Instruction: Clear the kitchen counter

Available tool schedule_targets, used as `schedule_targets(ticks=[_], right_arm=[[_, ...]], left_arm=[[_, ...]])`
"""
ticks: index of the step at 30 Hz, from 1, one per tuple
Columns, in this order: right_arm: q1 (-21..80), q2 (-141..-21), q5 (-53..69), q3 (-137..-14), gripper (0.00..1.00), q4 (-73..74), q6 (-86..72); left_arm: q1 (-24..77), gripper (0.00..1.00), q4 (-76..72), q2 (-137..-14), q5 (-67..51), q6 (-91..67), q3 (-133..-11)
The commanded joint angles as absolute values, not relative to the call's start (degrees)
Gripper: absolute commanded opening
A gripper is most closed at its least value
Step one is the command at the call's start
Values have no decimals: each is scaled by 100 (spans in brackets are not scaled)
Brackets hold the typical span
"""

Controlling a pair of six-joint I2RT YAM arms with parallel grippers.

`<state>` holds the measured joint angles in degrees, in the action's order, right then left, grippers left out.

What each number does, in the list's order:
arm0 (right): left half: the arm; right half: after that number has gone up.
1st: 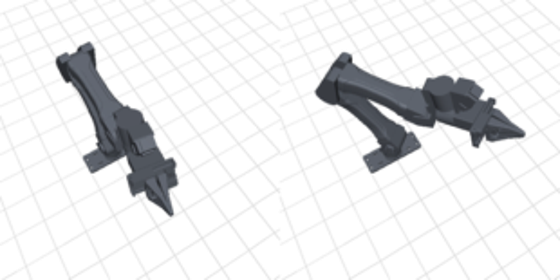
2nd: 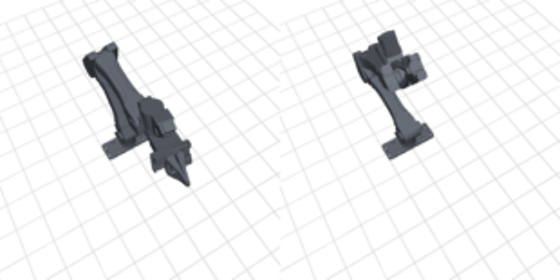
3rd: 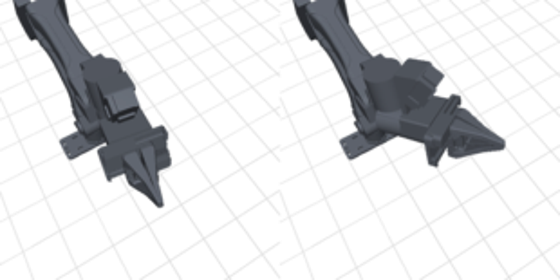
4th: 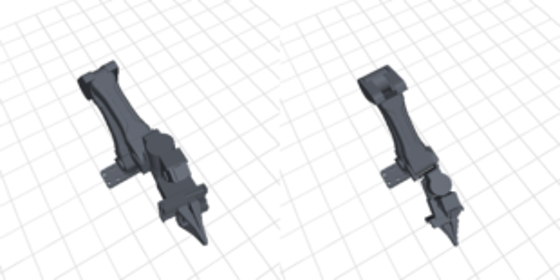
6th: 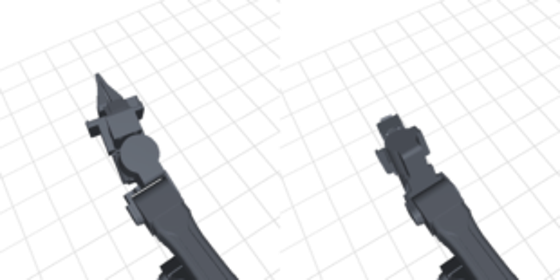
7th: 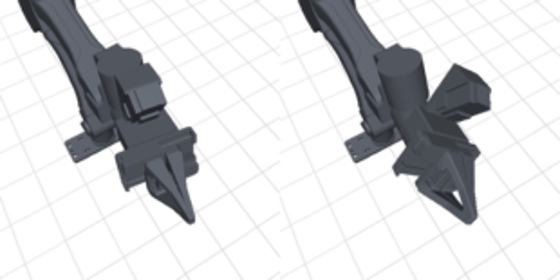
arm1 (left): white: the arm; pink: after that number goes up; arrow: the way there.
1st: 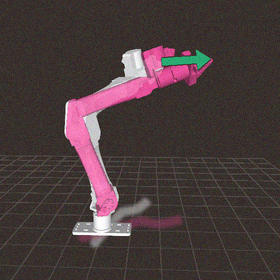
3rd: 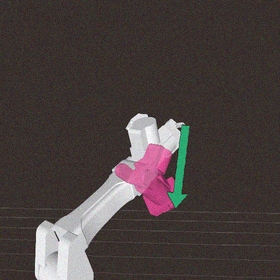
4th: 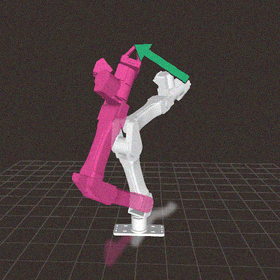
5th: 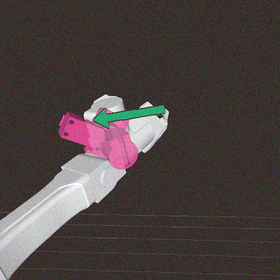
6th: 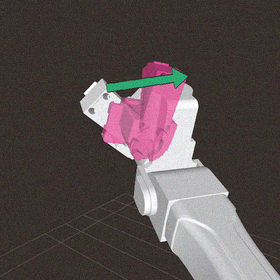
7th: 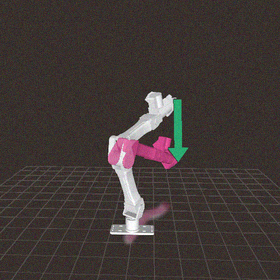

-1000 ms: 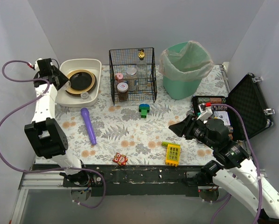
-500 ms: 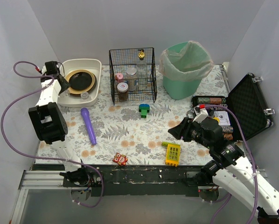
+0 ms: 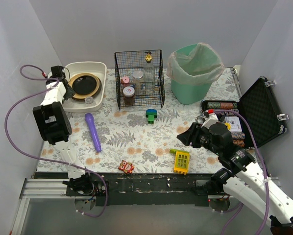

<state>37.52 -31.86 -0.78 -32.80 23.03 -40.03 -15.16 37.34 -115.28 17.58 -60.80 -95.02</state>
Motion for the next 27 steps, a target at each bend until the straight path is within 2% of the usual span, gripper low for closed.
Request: schedule_targets(ticks=[1,7,10,18,27], right_arm=[[3744,-3199,-158,-3340,59,2153,-3850],[3744,-3182,-413,-3550,59,2373,-3683],[3744,-3173,-440,-3577,59,2391,-3647],[3744,-3190,-334,-3533,59,2347,-3647],[3744,-3094,-351,-3507,60,2390,-3656]], left_arm=[[-1485,0,3998,-11776,1793,-5898,-9992],[-1494,16,4271,-12041,1714,-5836,-10265],[-1494,32,4420,-12146,1696,-5827,-10397],[-1503,60,4474,-12006,1687,-5854,-10275],[-1494,74,4553,-11804,1705,-5897,-10327]])
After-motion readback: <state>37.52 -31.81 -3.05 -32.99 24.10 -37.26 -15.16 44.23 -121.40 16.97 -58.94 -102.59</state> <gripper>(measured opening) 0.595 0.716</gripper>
